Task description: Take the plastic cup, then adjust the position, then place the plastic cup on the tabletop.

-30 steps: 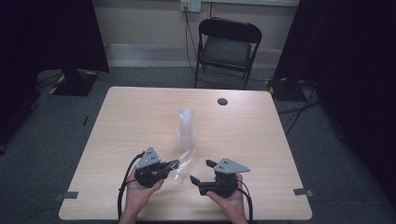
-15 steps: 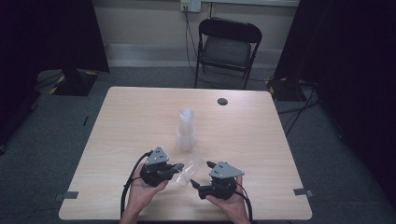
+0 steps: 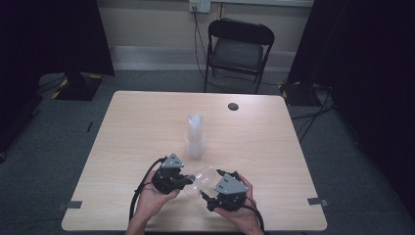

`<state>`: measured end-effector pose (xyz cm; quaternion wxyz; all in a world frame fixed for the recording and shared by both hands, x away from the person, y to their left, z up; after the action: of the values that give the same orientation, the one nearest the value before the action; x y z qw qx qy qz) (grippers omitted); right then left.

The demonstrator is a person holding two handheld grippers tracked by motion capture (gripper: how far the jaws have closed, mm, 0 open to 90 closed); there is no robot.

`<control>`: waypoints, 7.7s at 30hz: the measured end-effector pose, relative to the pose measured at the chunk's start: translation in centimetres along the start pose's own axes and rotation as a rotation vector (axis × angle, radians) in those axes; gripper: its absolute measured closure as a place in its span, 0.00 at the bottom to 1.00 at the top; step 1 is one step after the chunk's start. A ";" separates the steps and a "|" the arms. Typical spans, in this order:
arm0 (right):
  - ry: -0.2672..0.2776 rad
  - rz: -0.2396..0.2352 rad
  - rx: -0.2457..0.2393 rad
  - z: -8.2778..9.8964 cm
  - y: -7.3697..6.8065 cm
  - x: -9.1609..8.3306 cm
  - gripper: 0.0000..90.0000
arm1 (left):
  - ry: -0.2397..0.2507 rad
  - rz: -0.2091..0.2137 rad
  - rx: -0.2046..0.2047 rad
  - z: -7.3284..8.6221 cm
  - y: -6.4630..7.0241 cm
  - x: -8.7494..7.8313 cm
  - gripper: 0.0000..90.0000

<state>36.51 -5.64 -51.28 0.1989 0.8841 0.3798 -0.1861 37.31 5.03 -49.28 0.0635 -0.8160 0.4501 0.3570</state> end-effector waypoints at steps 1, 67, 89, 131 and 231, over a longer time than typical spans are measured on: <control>-0.003 -0.001 -0.004 0.0 -0.1 0.1 0.16 | -0.012 0.005 -0.002 -0.1 0.1 0.1 1.00; 0.106 -0.064 -0.086 -2.9 -2.4 0.3 0.33 | -0.050 -0.045 0.035 -0.8 0.9 1.7 0.77; 0.095 -0.036 0.005 -2.5 -0.7 0.4 0.33 | 0.137 -0.072 -0.001 -1.7 0.1 -0.1 0.47; 0.129 0.013 0.289 -2.8 5.7 0.4 0.34 | 0.304 -0.249 -0.032 1.0 -2.7 -2.1 0.21; -0.032 0.188 0.382 0.6 16.1 6.7 0.31 | 0.278 -0.248 -0.110 3.7 -3.7 -2.5 0.22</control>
<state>52.71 -12.13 -51.66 0.0500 0.9343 0.2501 -0.2492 37.40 10.49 -51.26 -0.0003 -0.9089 0.3305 0.2544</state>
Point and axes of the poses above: each handheld gripper's, and its own axes: x roughly forward along the jaws, z roughly out of its underside, y roughly to its right, the point moved 9 cm from there along x, roughly forward along the jaws
